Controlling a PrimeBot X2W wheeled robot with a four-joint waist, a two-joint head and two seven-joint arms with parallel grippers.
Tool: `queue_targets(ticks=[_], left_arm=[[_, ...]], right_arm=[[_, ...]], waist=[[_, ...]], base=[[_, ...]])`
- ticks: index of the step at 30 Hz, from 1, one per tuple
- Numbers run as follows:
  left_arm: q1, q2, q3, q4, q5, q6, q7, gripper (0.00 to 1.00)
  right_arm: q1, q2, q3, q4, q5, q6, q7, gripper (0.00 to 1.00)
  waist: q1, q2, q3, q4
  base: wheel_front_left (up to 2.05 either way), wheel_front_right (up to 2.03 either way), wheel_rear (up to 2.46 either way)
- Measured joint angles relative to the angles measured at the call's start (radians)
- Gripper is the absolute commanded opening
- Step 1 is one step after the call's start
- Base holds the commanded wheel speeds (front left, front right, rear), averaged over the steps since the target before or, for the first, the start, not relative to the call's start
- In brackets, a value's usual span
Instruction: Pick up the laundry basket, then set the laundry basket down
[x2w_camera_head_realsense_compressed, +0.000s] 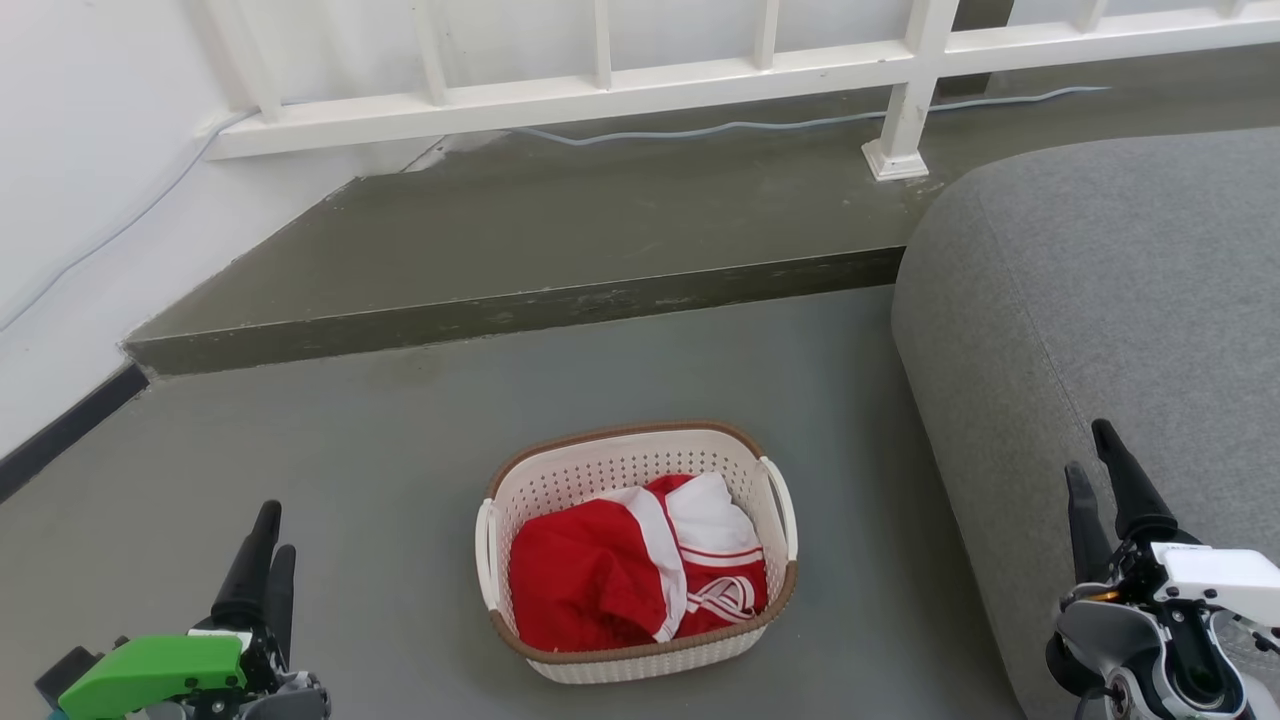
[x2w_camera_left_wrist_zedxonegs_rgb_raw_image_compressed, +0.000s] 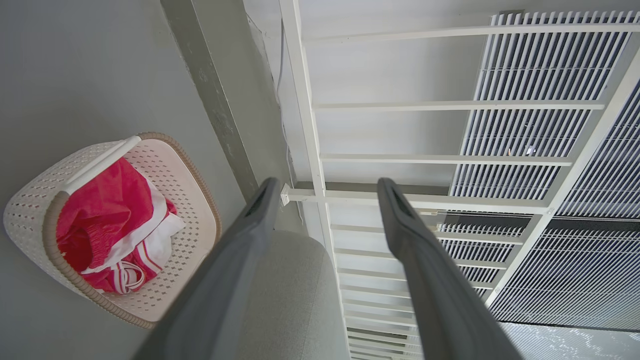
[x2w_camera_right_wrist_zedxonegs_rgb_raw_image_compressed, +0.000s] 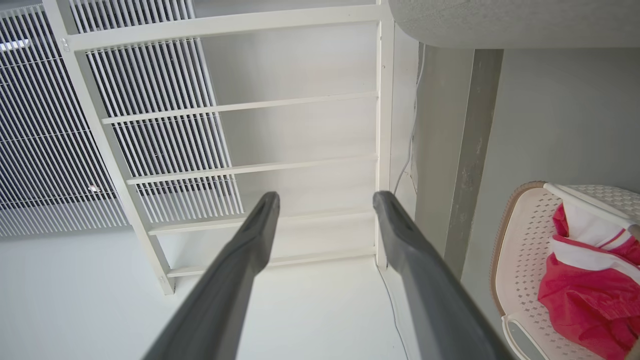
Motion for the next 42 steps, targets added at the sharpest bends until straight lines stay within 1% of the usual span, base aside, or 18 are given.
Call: queue_targets(ticks=[12,20,29,33,34,39,42], left_arm=[[-0.001,0.003,-0.012,-0.038,0.039,0.0,-0.041,1.0],[-0.002,0.017,-0.037,-0.057,0.102,0.0,-0.072,1.0],[-0.004,0.06,-0.073,-0.084,0.231,0.0,-0.107,1.0],[-0.007,0.082,-0.088,-0.089,0.305,0.0,-0.121,1.0],[-0.008,0.091,-0.095,-0.089,0.343,0.0,-0.126,1.0],[-0.01,0.092,-0.097,-0.092,0.414,0.0,-0.142,1.0],[-0.012,0.095,-0.101,-0.101,0.478,0.0,-0.151,1.0]], right_arm=[[-0.001,-0.001,0.034,-0.046,-0.04,0.0,-0.042,1.0],[-0.002,-0.023,0.076,-0.075,-0.113,0.0,-0.07,1.0],[-0.007,-0.051,0.126,-0.095,-0.222,0.0,-0.105,1.0],[-0.011,-0.07,0.143,-0.098,-0.285,0.0,-0.119,1.0],[-0.011,-0.077,0.151,-0.099,-0.313,0.0,-0.124,1.0],[-0.013,-0.085,0.17,-0.099,-0.386,0.001,-0.14,1.0],[-0.014,-0.086,0.174,-0.099,-0.426,0.001,-0.148,1.0]], waist=[[0.0,0.0,0.004,0.002],[0.0,0.0,0.007,0.003],[0.0,0.0,0.011,0.004],[0.0,0.0,0.014,0.004],[0.0,0.0,0.016,0.004],[0.0,0.0,0.019,0.004],[0.0,0.0,0.021,0.005]], base=[[0.0,0.0,0.0],[0.0,0.0,0.0],[0.0,0.0,0.0],[0.0,0.0,0.0],[0.0,0.0,0.0],[0.0,0.0,0.0],[0.0,0.0,0.0]])
